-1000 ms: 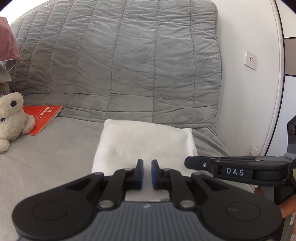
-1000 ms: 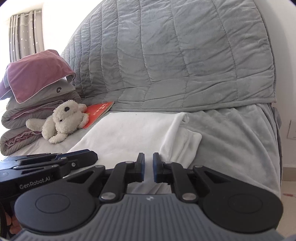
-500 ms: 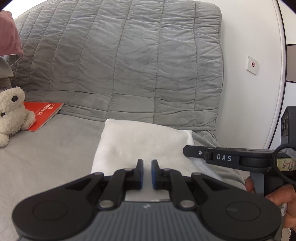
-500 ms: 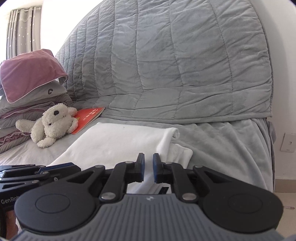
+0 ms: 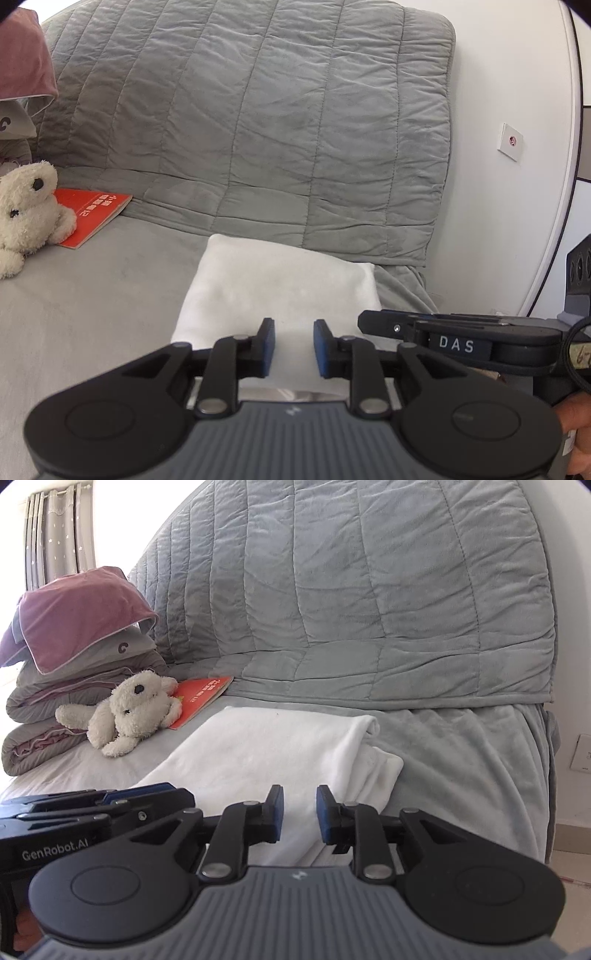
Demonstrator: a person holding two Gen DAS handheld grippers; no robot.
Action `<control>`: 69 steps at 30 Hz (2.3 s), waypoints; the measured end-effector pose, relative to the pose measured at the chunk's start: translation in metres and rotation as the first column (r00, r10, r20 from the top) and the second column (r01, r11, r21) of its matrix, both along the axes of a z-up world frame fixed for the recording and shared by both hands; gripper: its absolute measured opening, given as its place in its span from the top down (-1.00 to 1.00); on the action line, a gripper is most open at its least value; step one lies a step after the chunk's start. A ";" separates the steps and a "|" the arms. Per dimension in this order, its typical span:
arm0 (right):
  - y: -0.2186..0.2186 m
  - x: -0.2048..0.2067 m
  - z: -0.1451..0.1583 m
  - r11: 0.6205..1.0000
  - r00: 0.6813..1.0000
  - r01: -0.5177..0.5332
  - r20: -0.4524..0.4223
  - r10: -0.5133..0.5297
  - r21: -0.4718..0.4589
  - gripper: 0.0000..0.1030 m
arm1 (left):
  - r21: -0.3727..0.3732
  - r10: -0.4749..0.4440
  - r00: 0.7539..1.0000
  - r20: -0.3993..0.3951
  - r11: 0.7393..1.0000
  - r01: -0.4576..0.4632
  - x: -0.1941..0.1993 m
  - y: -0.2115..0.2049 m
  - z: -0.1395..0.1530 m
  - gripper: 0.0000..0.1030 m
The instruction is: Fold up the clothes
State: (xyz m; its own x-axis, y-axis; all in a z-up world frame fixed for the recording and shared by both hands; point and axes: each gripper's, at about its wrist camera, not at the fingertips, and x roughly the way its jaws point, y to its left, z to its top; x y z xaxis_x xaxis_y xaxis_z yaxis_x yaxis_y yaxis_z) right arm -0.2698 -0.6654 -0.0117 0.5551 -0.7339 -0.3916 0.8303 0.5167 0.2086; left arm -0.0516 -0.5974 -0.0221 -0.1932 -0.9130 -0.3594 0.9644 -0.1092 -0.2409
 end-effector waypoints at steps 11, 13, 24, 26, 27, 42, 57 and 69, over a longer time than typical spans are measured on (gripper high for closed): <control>0.033 -0.026 0.040 0.995 0.998 0.013 -0.061 -0.007 0.101 -0.11 | 0.259 0.131 0.990 0.053 0.956 -0.141 -0.034 0.032 0.035 0.10; 0.040 -0.031 0.047 0.992 0.997 0.013 -0.079 -0.004 0.122 -0.25 | 0.311 0.157 0.984 0.087 0.934 -0.177 -0.041 0.038 0.040 0.03; 0.074 -0.050 0.066 0.975 0.985 0.079 -0.165 -0.045 0.206 -1.00 | 0.495 0.213 0.950 0.228 0.815 -0.301 -0.077 0.057 0.048 -0.61; 0.072 -0.052 0.067 0.959 0.982 0.101 -0.181 -0.053 0.265 -1.00 | 0.517 0.214 0.947 0.239 0.798 -0.310 -0.081 0.057 0.049 -0.71; 0.072 -0.053 0.067 0.949 0.982 0.112 -0.182 -0.059 0.294 -1.00 | 0.530 0.214 0.946 0.242 0.788 -0.314 -0.083 0.057 0.049 -0.80; 0.088 -0.057 0.059 0.896 0.952 0.284 -0.213 -0.220 0.342 -1.00 | 0.599 0.242 0.908 0.341 0.689 -0.408 -0.081 0.045 0.040 -0.99; 0.096 -0.041 0.059 0.895 0.948 0.302 -0.201 -0.247 0.328 -1.00 | 0.589 0.220 0.892 0.395 0.685 -0.429 -0.069 0.057 0.042 -0.99; 0.099 -0.035 0.057 0.896 0.949 0.298 -0.202 -0.242 0.328 -1.00 | 0.590 0.210 0.900 0.382 0.694 -0.412 -0.064 0.059 0.043 -0.99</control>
